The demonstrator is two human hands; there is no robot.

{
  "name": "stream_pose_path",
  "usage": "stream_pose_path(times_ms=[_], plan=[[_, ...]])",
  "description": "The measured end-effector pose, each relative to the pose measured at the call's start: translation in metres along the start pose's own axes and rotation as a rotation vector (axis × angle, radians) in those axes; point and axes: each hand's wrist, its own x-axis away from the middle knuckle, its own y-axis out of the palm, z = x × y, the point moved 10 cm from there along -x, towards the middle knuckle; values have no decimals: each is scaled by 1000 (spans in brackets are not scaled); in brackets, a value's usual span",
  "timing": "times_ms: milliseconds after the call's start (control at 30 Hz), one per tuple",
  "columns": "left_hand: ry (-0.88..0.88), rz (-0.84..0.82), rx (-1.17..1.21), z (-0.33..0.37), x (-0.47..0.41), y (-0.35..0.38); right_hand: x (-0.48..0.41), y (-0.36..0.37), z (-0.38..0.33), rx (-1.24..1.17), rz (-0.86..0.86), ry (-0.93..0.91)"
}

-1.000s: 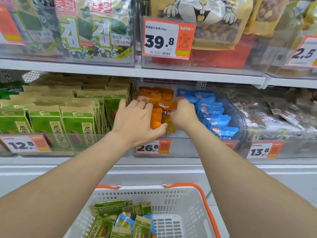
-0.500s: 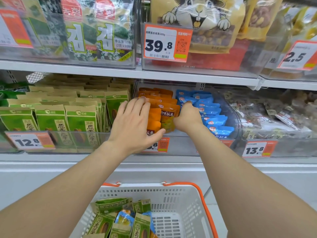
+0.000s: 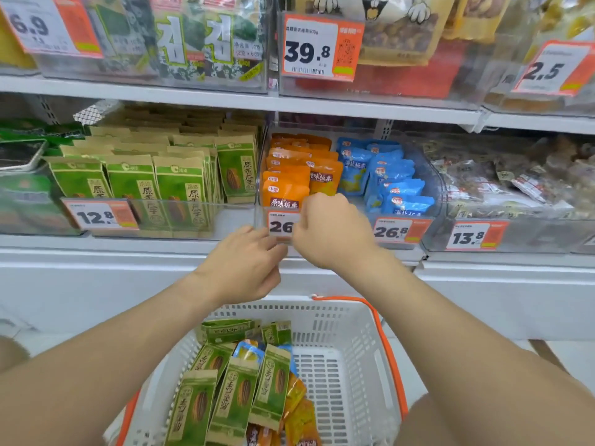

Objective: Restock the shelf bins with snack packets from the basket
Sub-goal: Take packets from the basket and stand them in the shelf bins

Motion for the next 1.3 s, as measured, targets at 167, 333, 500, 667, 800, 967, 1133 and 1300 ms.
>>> stream_pose_path(times_ms=[167, 333, 500, 667, 800, 967, 1133, 1300], plan=[[-84, -735, 32, 31, 63, 80, 44, 79, -12, 157, -386, -125], [-50, -1178, 186, 62, 128, 130, 76, 139, -13, 313, -618, -206], [103, -1300, 74, 101, 183, 174, 99, 187, -10, 420, -819, -262], [400, -1282, 5, 141, 217, 192, 99, 201, -4, 395, -902, -269], [590, -1272, -85, 155, 237, 206, 95, 211, -9, 359, -904, -315], [594, -1183, 7, 158, 222, 211, 98, 225, -13, 304, -949, -330], [639, -1078, -5, 153, 204, 208, 95, 230, -11, 302, -946, -354], [162, -982, 315, 109, 149, 194, 84, 225, 1, 303, -945, -311]])
